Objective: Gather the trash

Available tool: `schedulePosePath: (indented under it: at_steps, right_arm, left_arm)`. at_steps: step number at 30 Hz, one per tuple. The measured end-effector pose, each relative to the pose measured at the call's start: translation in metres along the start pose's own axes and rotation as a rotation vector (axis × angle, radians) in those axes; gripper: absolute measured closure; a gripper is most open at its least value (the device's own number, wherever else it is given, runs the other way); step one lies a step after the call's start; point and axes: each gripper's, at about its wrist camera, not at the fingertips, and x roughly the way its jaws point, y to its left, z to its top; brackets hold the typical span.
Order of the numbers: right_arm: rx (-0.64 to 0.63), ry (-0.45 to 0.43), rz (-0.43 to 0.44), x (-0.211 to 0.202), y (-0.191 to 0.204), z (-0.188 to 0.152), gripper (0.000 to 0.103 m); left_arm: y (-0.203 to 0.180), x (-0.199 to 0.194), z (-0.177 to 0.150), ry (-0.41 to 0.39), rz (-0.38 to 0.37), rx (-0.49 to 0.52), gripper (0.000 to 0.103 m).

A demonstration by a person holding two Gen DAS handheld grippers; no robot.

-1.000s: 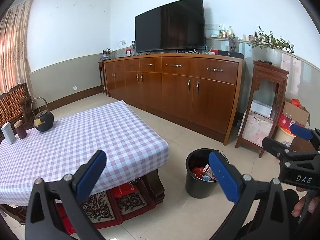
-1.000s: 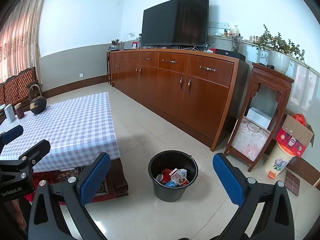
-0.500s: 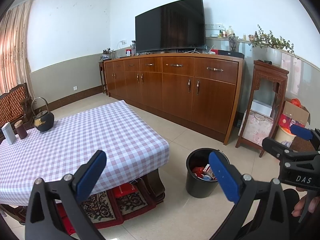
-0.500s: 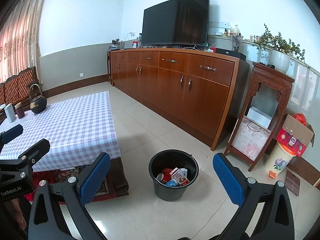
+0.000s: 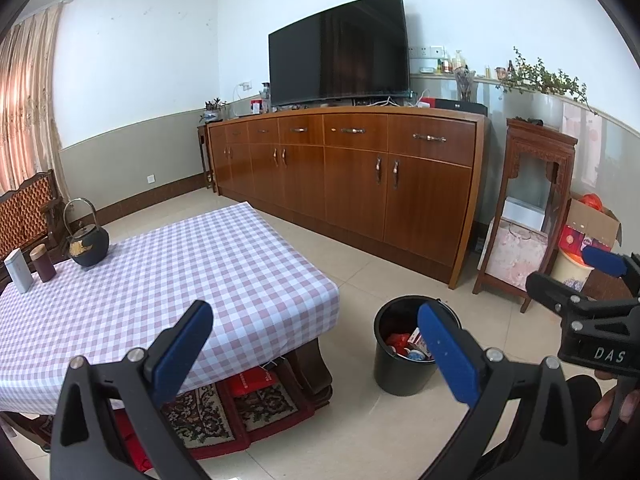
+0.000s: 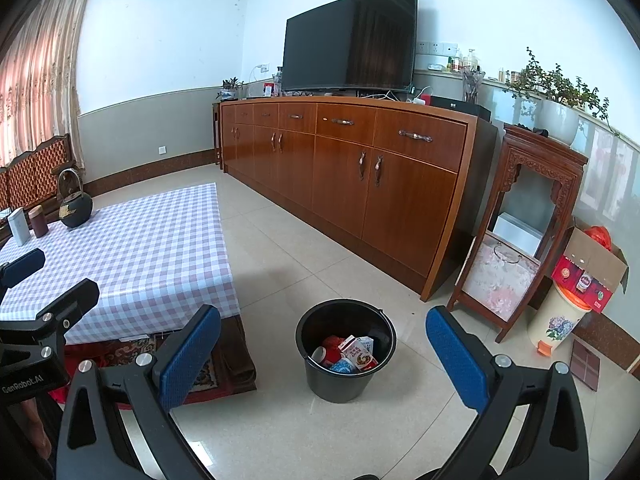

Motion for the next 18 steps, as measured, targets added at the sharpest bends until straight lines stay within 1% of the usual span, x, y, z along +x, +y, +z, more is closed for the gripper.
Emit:
schedulePosePath:
  at_steps: [17,18]
  right_arm:
    - [0.001,0.006,-0.002,0.0002,-0.0017,-0.0023,0.000]
    - [0.001,0.006,-0.002,0.0002,-0.0017,-0.0026,0.000]
  left_arm:
    - [-0.0016,0.0034,-0.0020,0.006,-0.003,0.001,0.000]
    - [-0.0011,0.0031,-0.0023,0.003,-0.013,0.001,0.000]
